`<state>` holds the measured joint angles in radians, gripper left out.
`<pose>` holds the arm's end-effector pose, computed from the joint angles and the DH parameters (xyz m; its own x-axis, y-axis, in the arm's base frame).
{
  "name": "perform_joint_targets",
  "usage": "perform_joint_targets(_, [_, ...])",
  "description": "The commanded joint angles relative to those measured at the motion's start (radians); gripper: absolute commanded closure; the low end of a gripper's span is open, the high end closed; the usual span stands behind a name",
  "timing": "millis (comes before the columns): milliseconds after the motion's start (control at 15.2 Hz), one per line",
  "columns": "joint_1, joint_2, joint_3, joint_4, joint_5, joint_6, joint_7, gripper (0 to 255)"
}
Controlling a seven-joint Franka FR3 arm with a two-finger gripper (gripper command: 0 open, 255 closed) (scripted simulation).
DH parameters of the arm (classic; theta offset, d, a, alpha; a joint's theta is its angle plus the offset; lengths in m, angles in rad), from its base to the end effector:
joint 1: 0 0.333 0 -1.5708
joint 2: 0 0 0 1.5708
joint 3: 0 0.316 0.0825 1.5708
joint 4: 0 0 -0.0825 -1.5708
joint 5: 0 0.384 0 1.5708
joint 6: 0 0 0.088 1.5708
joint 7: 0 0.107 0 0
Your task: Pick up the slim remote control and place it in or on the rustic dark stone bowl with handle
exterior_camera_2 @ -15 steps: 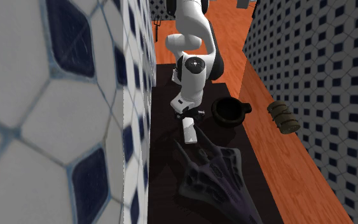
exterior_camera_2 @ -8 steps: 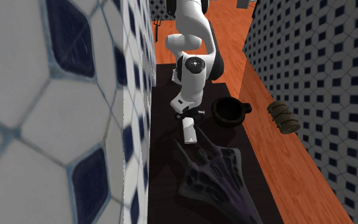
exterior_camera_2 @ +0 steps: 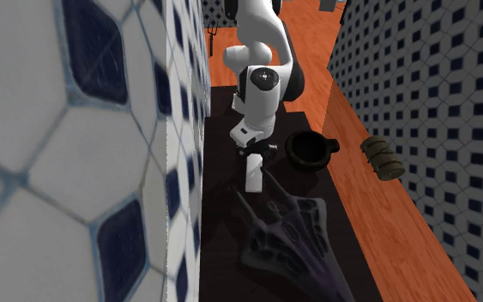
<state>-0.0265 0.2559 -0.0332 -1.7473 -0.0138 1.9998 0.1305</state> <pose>0.6296 -0.0370 0.4246 0.9832 -0.1824 -0.0006 -0.1823 -0.9830 0.0212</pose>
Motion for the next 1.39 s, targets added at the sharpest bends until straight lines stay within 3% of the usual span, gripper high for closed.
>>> perform_joint_targets(0, [-0.001, -0.007, -0.001, 0.019, 0.0, -0.024, -0.002, 255])
perform_joint_targets(1320, [-0.001, -0.03, -0.001, 0.257, 0.0, -0.285, -0.006, 255])
